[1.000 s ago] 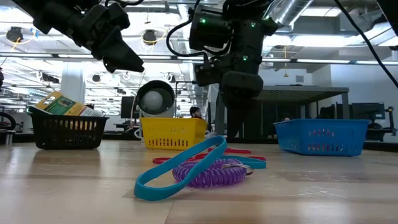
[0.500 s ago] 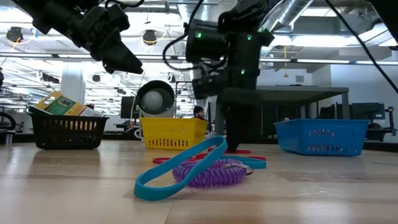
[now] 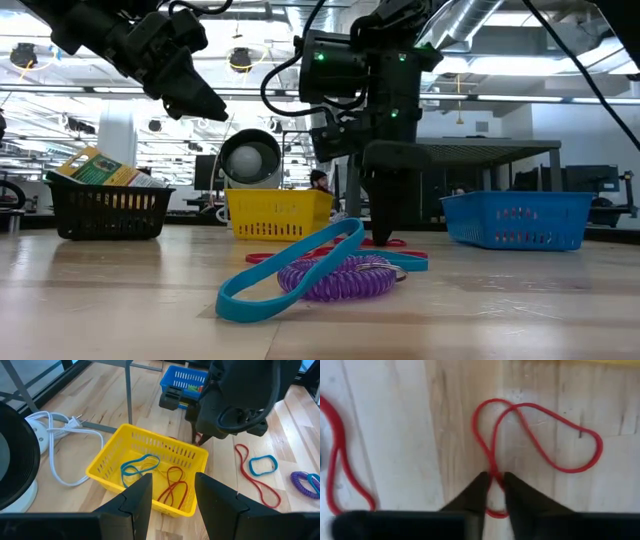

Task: Pick & Place Office Desk Supplies
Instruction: Put the top red rubber band into the yellow basket

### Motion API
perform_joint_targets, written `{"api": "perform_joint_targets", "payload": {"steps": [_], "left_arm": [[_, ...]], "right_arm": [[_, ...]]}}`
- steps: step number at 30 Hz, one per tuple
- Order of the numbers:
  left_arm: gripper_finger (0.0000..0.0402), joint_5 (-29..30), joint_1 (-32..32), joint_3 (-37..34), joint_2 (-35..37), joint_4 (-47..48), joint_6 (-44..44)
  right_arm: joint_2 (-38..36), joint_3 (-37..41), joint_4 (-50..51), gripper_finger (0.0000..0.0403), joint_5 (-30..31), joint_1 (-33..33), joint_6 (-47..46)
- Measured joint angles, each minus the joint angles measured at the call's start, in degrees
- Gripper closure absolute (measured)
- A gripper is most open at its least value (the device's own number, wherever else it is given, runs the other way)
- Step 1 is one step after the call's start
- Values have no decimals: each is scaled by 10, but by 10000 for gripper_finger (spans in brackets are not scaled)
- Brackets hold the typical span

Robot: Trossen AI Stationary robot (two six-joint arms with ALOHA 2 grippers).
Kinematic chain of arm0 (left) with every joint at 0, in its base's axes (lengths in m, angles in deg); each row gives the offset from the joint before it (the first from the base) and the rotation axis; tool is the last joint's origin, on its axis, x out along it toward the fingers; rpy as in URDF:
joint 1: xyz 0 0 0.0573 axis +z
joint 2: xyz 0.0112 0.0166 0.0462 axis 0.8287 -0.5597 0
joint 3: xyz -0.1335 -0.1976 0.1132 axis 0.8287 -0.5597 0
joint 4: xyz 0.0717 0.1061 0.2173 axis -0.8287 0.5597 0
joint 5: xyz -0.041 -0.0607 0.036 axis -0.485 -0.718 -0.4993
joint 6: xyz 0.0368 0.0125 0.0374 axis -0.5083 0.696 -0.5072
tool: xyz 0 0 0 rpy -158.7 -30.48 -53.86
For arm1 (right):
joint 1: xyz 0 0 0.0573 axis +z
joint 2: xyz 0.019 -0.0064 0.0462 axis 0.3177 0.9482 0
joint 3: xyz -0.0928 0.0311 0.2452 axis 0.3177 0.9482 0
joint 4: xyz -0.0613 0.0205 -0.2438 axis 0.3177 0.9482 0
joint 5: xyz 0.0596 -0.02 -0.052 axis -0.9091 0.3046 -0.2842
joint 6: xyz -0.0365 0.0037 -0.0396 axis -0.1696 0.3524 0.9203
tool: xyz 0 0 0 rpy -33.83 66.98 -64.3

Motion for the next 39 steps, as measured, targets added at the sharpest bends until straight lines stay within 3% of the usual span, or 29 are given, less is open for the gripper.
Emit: {"api": "perform_joint_targets", "payload": {"steps": [2, 7, 15, 28, 39], "left_arm": [[257, 0, 0, 0, 0, -1, 0], [257, 0, 0, 0, 0, 0, 0], [257, 0, 0, 0, 0, -2, -13], [257, 0, 0, 0, 0, -5, -13], [257, 0, 0, 0, 0, -20, -13]], "right_arm": [[0, 0, 1, 387, 2, 1, 0], [-3, 0, 5, 399, 2, 1, -24], [-31, 5, 36, 402, 7, 1, -41], [-146, 2, 43, 403, 26, 2, -75], [-248, 1, -15, 403, 36, 0, -81]]}}
